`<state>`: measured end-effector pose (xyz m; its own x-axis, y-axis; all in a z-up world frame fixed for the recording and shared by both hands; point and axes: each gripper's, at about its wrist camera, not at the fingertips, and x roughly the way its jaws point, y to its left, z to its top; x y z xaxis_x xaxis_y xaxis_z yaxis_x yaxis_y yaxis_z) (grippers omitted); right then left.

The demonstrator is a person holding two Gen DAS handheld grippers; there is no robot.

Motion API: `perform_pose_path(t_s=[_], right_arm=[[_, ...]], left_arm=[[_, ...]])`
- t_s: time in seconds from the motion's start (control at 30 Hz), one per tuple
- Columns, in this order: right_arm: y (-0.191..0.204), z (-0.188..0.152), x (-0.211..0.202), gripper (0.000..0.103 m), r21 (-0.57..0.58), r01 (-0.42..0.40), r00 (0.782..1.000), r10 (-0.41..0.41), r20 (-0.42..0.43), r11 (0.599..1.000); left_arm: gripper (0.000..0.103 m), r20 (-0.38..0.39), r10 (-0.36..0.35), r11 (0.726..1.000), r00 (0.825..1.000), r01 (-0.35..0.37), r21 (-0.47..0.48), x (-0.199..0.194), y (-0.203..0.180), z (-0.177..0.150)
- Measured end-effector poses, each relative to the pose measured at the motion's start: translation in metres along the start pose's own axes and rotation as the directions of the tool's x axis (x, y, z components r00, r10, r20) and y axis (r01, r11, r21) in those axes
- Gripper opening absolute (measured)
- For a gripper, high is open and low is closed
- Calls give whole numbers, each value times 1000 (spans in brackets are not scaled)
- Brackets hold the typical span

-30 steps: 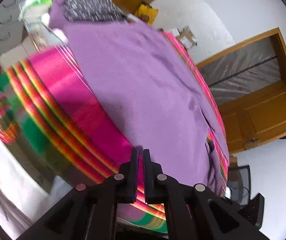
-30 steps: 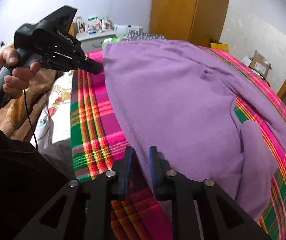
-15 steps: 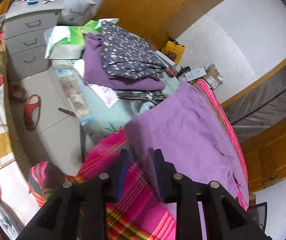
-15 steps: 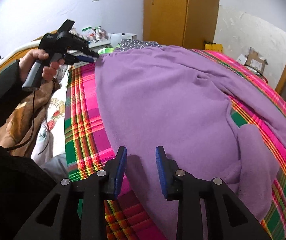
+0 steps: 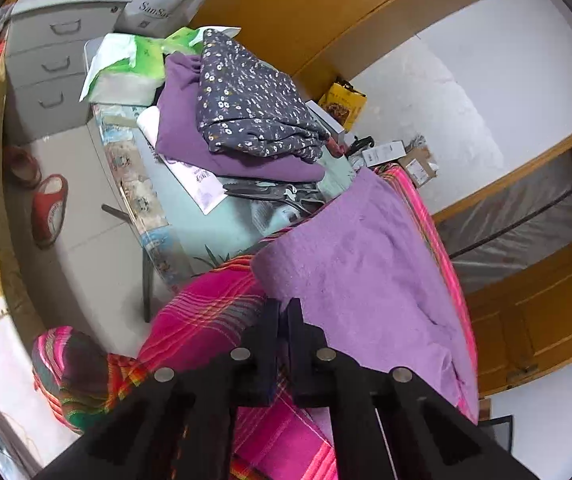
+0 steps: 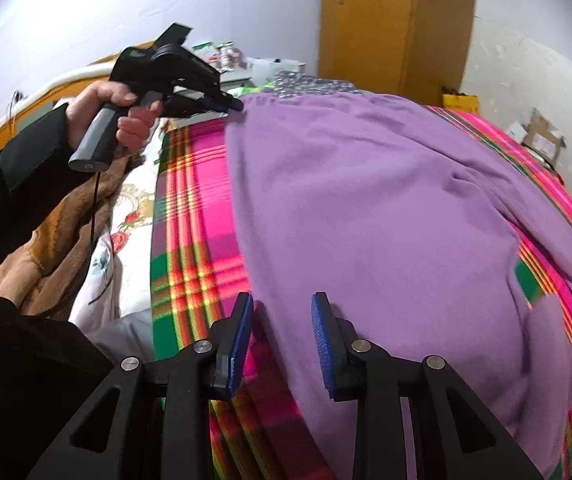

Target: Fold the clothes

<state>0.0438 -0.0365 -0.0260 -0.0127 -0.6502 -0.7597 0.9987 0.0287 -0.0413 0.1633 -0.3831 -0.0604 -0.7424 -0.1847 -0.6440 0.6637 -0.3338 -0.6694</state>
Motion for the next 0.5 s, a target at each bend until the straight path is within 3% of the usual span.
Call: perform_pose_path(t_s=[0.2,0.23,0.27,0.3,0.5], right_arm=[[11,3,7,31,-49,16,1000,-16,-11,999],[11,4,7,22,-48,20,1000,-20,-11,999],[10,4,8,5,-47,30,999,-30,-11,998],[10,5,9,3,-51,43,999,-44,-14,998],[17,6,6,2,-76,42,999,-42,-2,996]], left_arm=[[2,37,-6,1000,999,5,27,-13,-7,1],[2,40,-7,999,999,6,32,-15,-9,1],[2,44,-8,999,999,6,37,-16,-11,2],[2,47,-9,999,999,7,41,-17,-13,2],[2,42,11,999,999,-13,49,-22,-11,2]])
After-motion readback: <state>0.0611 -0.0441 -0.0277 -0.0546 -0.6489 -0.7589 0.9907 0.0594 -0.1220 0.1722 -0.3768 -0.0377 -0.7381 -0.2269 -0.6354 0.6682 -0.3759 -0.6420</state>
